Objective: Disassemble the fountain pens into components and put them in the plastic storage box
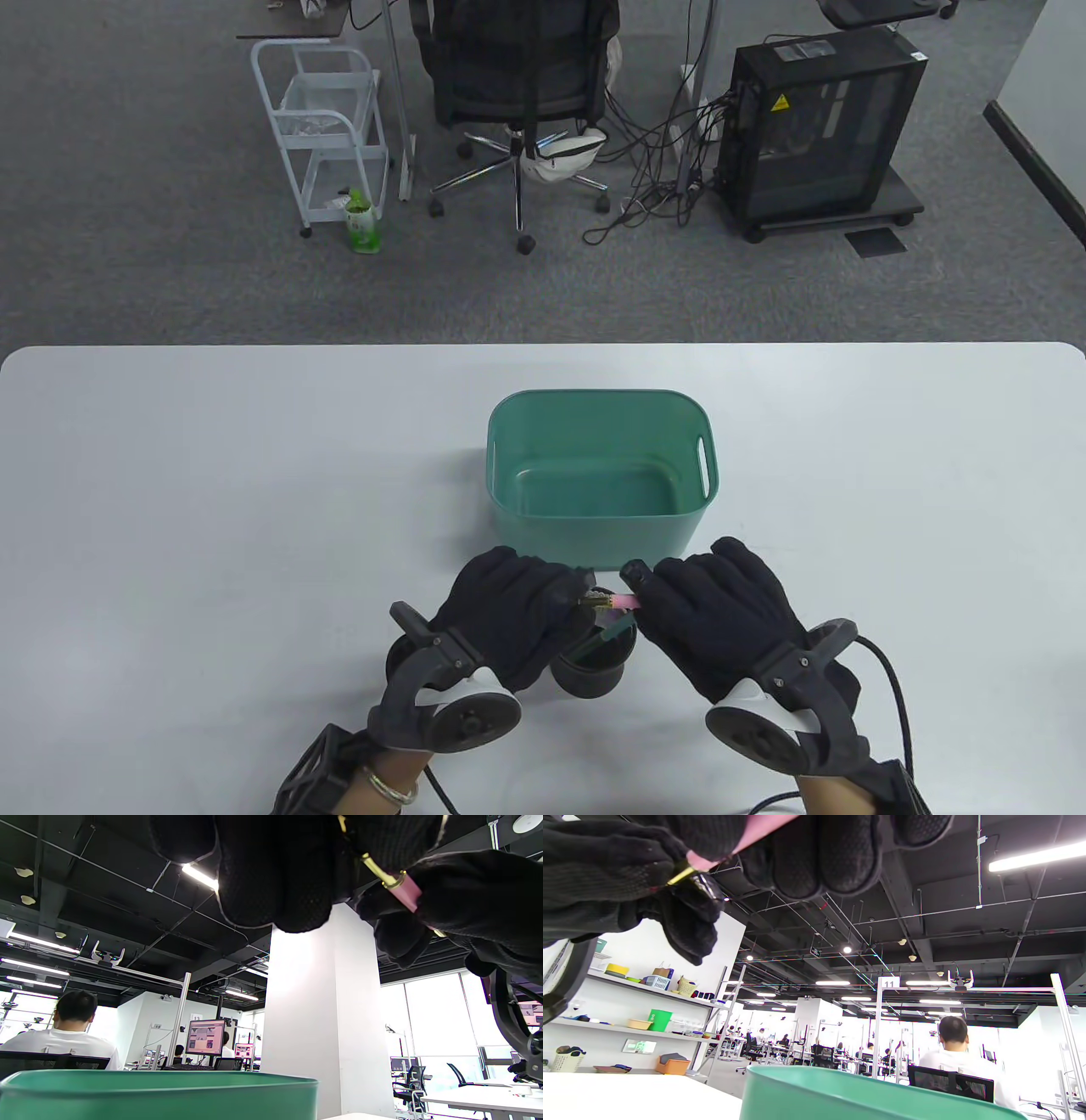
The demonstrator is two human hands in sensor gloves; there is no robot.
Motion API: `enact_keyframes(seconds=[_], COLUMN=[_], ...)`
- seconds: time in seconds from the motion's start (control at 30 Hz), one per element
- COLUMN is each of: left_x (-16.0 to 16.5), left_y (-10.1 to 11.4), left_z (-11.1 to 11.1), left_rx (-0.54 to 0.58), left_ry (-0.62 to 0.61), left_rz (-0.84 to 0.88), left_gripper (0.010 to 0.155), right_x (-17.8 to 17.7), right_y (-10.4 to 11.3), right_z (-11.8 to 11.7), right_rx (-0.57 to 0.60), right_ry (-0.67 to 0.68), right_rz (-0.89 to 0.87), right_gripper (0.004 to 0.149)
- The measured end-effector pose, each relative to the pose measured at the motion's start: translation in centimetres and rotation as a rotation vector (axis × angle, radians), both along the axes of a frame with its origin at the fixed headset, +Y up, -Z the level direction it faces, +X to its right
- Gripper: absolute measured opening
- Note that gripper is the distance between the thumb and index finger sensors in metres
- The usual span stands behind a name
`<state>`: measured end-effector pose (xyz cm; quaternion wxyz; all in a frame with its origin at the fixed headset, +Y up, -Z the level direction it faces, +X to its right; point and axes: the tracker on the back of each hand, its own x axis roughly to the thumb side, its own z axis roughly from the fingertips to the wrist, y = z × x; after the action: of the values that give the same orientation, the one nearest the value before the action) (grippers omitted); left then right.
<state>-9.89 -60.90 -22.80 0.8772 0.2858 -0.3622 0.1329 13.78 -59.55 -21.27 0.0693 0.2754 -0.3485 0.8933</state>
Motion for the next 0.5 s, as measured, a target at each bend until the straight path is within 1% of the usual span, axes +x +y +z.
enact_keyframes(seconds=[0.2,0.3,0.37,0.5], left_x=[0.06,0.04,0.04,-0.04], left_y=[0.02,0.04,0.08,0.09], left_z=[0.10,0.14,0.23,0.18], left_rx=[0.015,0.008,0.014,-0.009], left_ry=[-0.020,-0.059,-0.073,-0.095], left_rz=[0.003,0.011,0.019,0.017], left_gripper=[0.044,0.044,0.044,0.044], right_x=[-0.06,-0.09,-0.15,-0.35], right_y=[-0.05,-0.04,-0.02,-0.12], right_z=[0.00,0.10,0.24,0.46], right_rx=[-0.003,0.002,0.020,0.056], right_ry=[0.006,0.021,0.034,0.044], right_rz=[-0.001,-0.007,-0.018,-0.017], right_gripper=[0.045,0.045,0.044,0.044])
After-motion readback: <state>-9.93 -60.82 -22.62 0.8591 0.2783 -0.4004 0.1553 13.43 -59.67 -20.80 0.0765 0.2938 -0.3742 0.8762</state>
